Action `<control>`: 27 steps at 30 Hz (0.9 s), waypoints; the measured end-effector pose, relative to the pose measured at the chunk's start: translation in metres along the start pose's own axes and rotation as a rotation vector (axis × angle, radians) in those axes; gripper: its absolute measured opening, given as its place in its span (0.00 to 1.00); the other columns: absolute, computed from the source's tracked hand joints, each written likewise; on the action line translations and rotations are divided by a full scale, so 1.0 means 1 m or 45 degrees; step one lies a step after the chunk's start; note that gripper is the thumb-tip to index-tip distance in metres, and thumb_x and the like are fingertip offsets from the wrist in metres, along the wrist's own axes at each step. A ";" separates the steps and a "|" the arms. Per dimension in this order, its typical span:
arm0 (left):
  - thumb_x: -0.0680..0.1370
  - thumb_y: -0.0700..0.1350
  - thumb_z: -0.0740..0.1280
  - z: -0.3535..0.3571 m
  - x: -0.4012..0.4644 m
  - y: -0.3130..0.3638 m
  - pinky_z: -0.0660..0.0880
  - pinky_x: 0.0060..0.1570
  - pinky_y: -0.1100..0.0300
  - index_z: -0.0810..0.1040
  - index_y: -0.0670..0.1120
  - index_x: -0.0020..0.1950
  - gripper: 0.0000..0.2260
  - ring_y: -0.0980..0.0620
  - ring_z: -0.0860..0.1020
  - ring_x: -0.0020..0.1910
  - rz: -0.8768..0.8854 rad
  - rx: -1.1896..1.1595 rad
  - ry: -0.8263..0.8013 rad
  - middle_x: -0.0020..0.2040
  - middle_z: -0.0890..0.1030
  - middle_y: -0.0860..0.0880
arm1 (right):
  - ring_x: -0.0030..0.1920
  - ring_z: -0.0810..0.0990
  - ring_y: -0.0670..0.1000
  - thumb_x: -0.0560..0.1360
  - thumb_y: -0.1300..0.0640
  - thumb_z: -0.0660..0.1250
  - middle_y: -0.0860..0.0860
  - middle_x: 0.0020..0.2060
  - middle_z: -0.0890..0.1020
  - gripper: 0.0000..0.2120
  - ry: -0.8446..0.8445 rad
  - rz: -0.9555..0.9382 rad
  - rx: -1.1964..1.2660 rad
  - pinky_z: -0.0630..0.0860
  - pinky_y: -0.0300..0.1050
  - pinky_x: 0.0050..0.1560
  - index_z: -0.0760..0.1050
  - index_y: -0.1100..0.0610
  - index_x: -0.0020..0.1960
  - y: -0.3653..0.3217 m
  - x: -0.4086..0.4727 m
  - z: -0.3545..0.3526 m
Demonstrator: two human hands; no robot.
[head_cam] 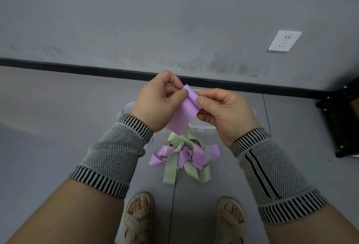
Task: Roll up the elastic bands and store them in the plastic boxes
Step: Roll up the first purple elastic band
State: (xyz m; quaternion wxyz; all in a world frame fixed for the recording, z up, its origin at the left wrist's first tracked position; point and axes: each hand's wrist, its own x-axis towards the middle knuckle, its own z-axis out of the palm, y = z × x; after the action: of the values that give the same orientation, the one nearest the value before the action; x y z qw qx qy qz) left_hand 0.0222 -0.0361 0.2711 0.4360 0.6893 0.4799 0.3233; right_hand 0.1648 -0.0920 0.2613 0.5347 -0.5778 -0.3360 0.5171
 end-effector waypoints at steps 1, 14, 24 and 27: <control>0.77 0.43 0.66 0.000 0.000 0.000 0.68 0.35 0.64 0.71 0.52 0.42 0.07 0.57 0.71 0.31 -0.022 -0.011 -0.005 0.32 0.79 0.52 | 0.34 0.78 0.47 0.74 0.65 0.68 0.52 0.34 0.82 0.05 0.035 0.000 0.030 0.78 0.39 0.38 0.81 0.57 0.45 0.000 0.001 0.000; 0.76 0.40 0.65 -0.002 0.001 -0.002 0.66 0.30 0.70 0.70 0.54 0.44 0.09 0.61 0.69 0.27 -0.058 0.113 -0.152 0.29 0.75 0.55 | 0.36 0.78 0.48 0.75 0.62 0.68 0.56 0.39 0.83 0.05 0.193 -0.001 -0.011 0.76 0.39 0.37 0.82 0.58 0.47 0.006 0.005 -0.002; 0.75 0.37 0.67 -0.004 -0.002 0.005 0.69 0.33 0.72 0.73 0.53 0.46 0.10 0.62 0.72 0.28 -0.072 -0.129 -0.092 0.34 0.80 0.52 | 0.40 0.81 0.53 0.74 0.62 0.69 0.56 0.41 0.84 0.05 0.228 -0.084 0.028 0.79 0.46 0.44 0.82 0.55 0.44 0.005 0.005 -0.001; 0.74 0.38 0.68 -0.003 -0.003 0.006 0.71 0.32 0.70 0.74 0.54 0.48 0.11 0.60 0.75 0.30 -0.060 -0.153 -0.043 0.35 0.81 0.52 | 0.37 0.80 0.48 0.73 0.64 0.70 0.53 0.38 0.84 0.05 0.232 -0.150 -0.023 0.77 0.42 0.42 0.82 0.55 0.43 0.005 0.003 0.002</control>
State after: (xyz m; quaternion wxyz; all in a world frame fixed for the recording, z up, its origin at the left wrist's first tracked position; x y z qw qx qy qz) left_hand 0.0210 -0.0388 0.2783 0.4919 0.6558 0.4683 0.3295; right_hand 0.1630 -0.0896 0.2563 0.5873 -0.6064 -0.3240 0.4270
